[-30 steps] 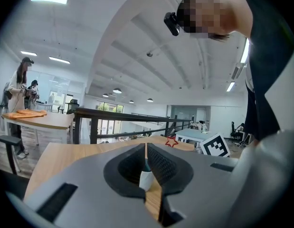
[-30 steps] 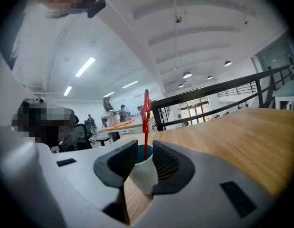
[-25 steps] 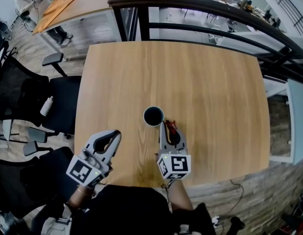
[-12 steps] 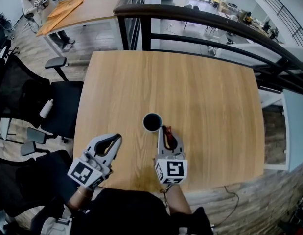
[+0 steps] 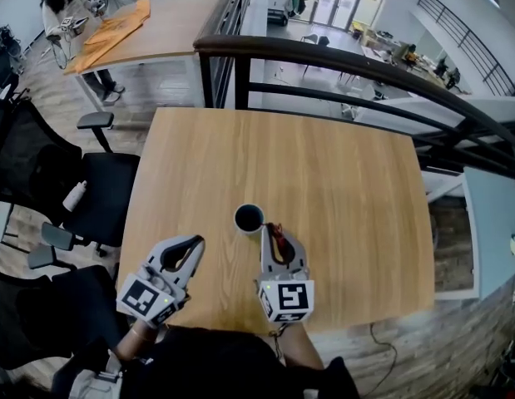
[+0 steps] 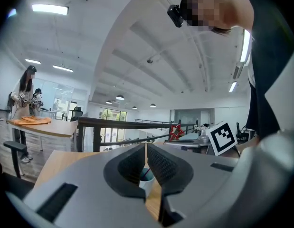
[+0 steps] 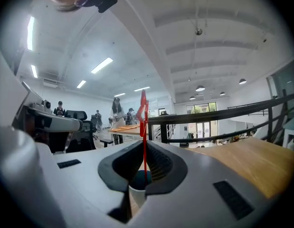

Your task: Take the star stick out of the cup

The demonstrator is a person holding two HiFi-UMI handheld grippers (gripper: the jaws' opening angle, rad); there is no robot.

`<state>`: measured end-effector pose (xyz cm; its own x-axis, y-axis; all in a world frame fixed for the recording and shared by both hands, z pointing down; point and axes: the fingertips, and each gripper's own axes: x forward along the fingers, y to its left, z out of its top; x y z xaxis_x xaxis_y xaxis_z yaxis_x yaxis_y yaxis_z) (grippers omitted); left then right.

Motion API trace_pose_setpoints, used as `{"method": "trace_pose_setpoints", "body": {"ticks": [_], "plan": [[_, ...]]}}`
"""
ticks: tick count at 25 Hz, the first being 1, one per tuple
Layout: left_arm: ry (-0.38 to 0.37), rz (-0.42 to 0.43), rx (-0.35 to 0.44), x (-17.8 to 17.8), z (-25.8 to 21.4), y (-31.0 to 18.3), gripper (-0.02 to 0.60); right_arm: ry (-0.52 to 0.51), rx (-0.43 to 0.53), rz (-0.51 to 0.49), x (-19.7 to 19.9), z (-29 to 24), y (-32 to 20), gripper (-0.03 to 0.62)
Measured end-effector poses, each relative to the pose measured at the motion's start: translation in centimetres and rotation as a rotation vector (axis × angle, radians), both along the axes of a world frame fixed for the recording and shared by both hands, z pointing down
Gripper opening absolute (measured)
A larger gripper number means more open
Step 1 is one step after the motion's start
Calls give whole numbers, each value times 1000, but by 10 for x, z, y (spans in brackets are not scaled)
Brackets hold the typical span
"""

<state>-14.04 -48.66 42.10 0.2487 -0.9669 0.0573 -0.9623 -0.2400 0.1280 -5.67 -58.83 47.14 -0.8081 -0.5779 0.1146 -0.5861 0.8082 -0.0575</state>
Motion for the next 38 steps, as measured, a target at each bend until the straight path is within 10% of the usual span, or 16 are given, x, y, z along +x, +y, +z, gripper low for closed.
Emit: {"method": "trace_pose_setpoints", "body": {"ticks": [38], "plan": [[-73, 55, 85, 75, -42, 28, 23, -104, 195, -32, 81, -138, 82, 29]]}}
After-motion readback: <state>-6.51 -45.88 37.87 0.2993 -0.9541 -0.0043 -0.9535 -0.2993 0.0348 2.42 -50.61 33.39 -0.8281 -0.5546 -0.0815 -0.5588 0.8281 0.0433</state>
